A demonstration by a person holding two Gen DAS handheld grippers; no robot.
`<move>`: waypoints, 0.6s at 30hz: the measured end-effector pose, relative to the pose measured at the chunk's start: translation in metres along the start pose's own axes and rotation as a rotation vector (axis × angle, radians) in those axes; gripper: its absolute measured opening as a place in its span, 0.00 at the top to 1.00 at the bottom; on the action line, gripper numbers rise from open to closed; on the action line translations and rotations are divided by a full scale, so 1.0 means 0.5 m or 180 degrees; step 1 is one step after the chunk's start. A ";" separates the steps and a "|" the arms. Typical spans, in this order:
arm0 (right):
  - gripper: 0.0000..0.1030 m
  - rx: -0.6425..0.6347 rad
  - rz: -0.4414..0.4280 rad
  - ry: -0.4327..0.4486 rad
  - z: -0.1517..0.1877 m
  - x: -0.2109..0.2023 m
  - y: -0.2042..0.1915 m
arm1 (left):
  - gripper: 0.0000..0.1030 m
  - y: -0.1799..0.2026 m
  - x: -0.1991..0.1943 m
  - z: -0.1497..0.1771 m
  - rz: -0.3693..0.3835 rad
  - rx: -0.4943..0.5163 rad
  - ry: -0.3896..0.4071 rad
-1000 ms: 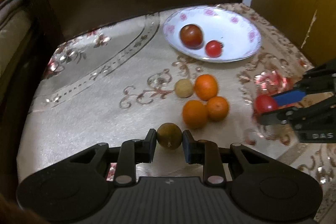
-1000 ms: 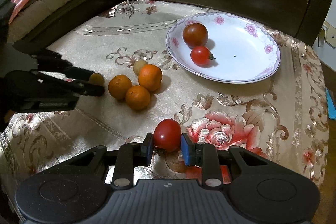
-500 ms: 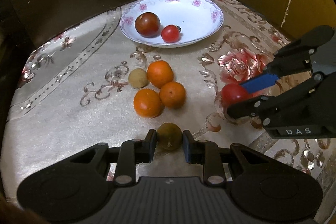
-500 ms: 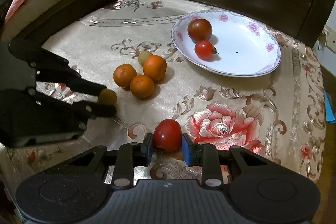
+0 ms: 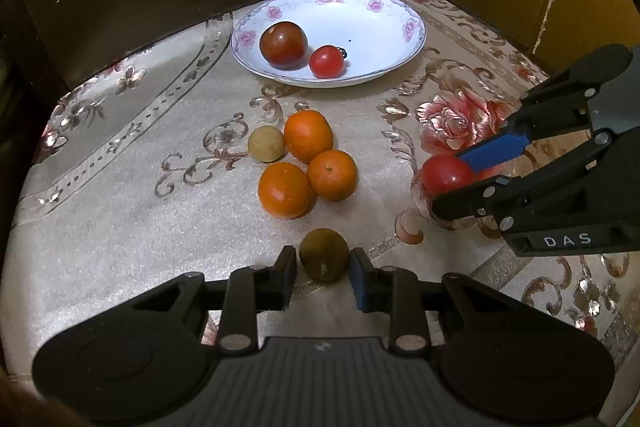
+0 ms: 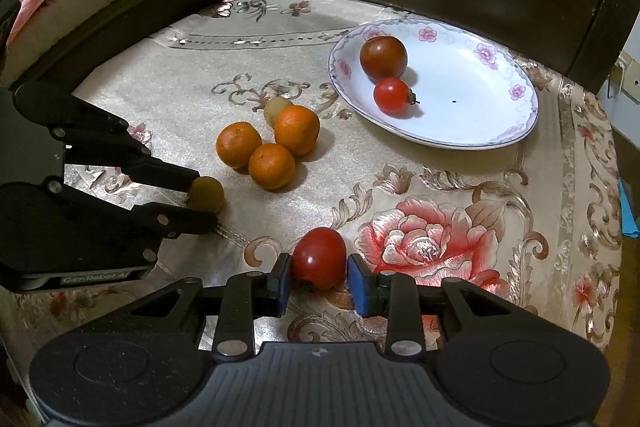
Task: Organize fruits
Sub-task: 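Grasp the brown kiwi with the left tool while the right tool grasps the cherry tomato, then carry kiwi and cherry tomato over the white bowl and release both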
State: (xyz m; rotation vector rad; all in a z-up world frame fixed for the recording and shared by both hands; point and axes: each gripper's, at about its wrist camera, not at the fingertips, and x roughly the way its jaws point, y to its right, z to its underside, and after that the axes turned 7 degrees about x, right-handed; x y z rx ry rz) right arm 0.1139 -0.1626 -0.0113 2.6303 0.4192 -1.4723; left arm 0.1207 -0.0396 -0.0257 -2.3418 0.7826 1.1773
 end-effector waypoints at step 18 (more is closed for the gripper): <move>0.80 0.0112 0.0005 0.0052 -0.009 -0.018 0.009 | 0.66 0.010 -0.014 -0.046 0.0027 -0.0004 0.0124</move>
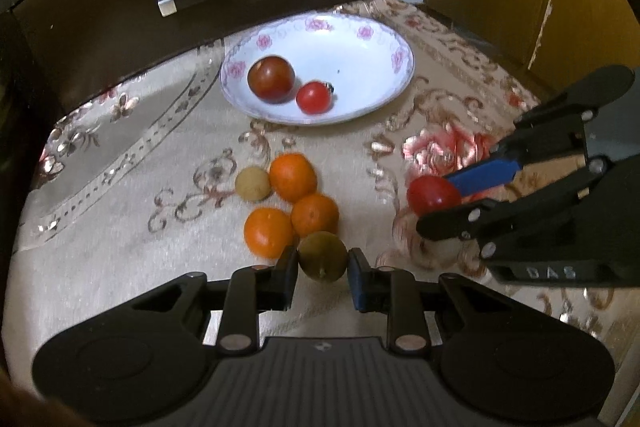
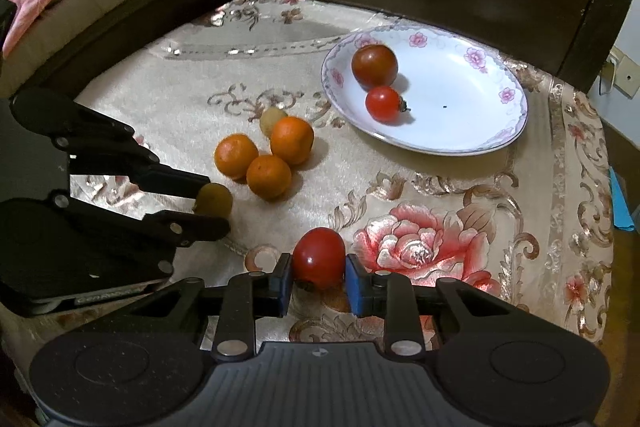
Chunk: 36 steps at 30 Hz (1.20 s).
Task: Organize fruits
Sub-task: 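Carry kiwi and cherry tomato over the white bowl and release both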
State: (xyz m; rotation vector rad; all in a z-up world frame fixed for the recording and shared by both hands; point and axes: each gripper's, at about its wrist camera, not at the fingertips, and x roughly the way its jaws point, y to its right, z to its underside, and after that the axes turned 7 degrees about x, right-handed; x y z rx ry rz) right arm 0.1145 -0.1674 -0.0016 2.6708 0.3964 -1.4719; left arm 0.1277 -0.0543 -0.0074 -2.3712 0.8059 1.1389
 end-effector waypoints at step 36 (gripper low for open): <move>0.77 0.0752 0.0200 0.0624 -0.154 -0.005 0.163 | 0.68 -0.038 0.103 -0.232 -0.0152 -0.0232 0.0315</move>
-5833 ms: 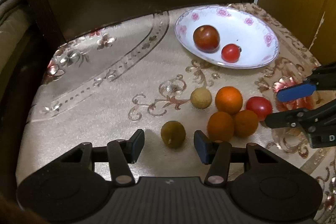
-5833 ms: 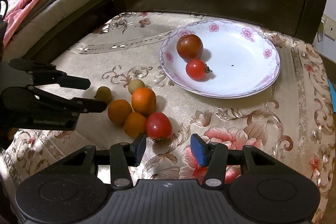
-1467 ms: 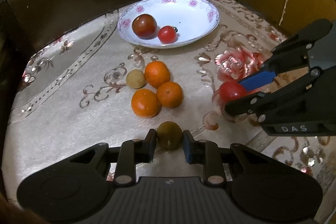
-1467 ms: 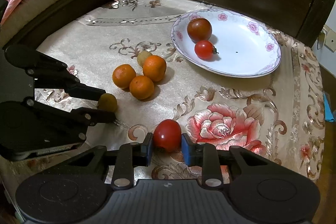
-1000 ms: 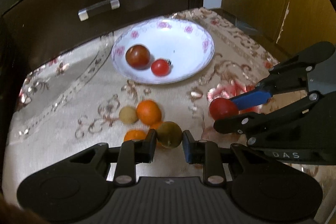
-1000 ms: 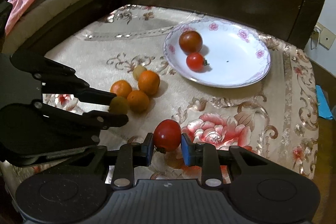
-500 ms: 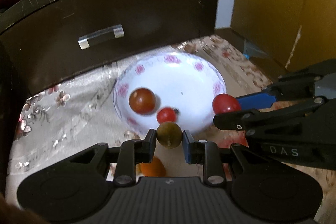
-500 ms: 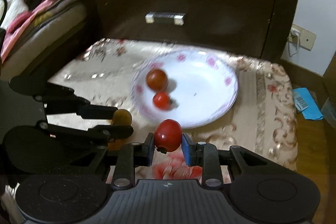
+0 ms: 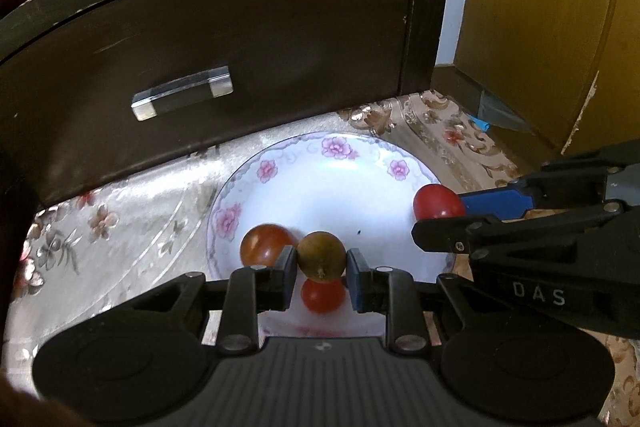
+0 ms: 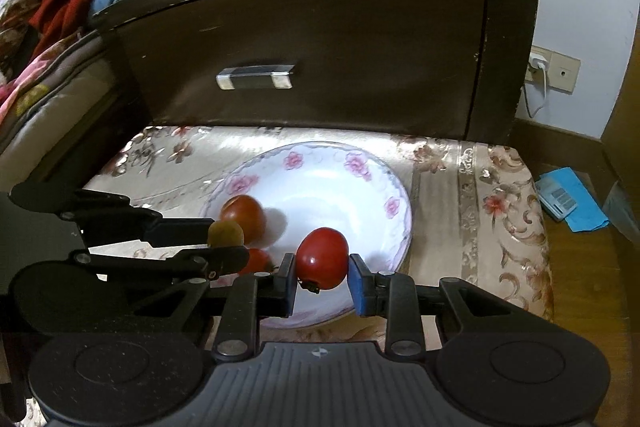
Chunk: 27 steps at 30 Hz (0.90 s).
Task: Organize fruits
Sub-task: 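Carry kiwi and cherry tomato over the white bowl and release both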
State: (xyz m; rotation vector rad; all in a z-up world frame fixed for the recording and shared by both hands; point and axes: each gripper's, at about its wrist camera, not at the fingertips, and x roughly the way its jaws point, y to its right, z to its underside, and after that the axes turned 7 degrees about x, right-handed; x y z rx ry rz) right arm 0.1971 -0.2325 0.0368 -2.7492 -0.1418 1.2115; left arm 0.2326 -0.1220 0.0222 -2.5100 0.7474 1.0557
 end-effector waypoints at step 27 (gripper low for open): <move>0.75 0.0095 -0.0039 -0.0064 -0.015 0.046 0.033 | 0.67 -0.005 0.033 -0.008 -0.0075 -0.0037 -0.0020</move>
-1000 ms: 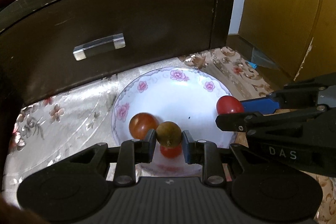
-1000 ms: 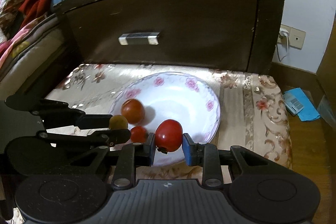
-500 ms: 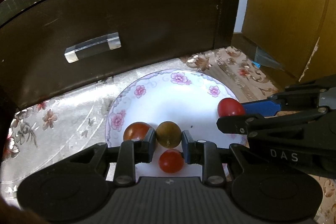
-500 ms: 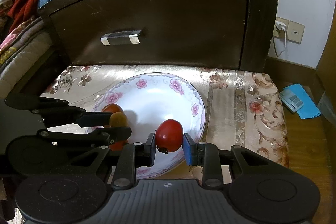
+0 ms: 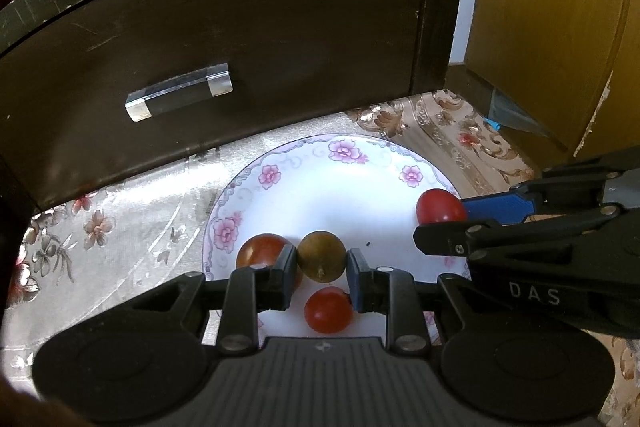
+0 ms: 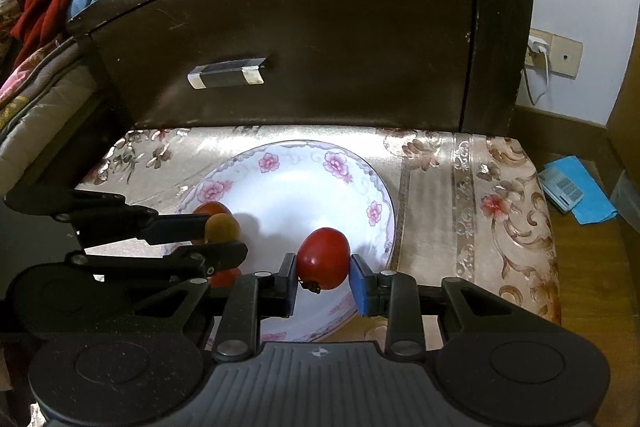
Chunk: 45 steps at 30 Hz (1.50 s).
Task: Organize fruits
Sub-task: 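Carry kiwi and cherry tomato over the white bowl and release both, then withdraw both tools from the bowl and move the left tool toward an orange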
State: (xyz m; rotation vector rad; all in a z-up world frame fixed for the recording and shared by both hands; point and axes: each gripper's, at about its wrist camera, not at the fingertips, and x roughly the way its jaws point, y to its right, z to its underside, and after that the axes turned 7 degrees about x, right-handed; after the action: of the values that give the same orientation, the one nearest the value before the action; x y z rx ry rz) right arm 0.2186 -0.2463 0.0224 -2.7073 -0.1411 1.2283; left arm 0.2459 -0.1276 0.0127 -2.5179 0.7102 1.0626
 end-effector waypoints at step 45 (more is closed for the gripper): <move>0.70 0.0076 0.0048 0.0167 0.027 -0.098 -0.020 | 0.62 0.040 -0.139 0.040 -0.0137 0.0166 0.0254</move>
State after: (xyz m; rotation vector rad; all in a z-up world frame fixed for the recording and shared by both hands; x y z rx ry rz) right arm 0.1759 -0.2425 0.0516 -2.7222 -0.0992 1.1543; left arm 0.1816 -0.1126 0.0485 -2.5311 0.6927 0.9218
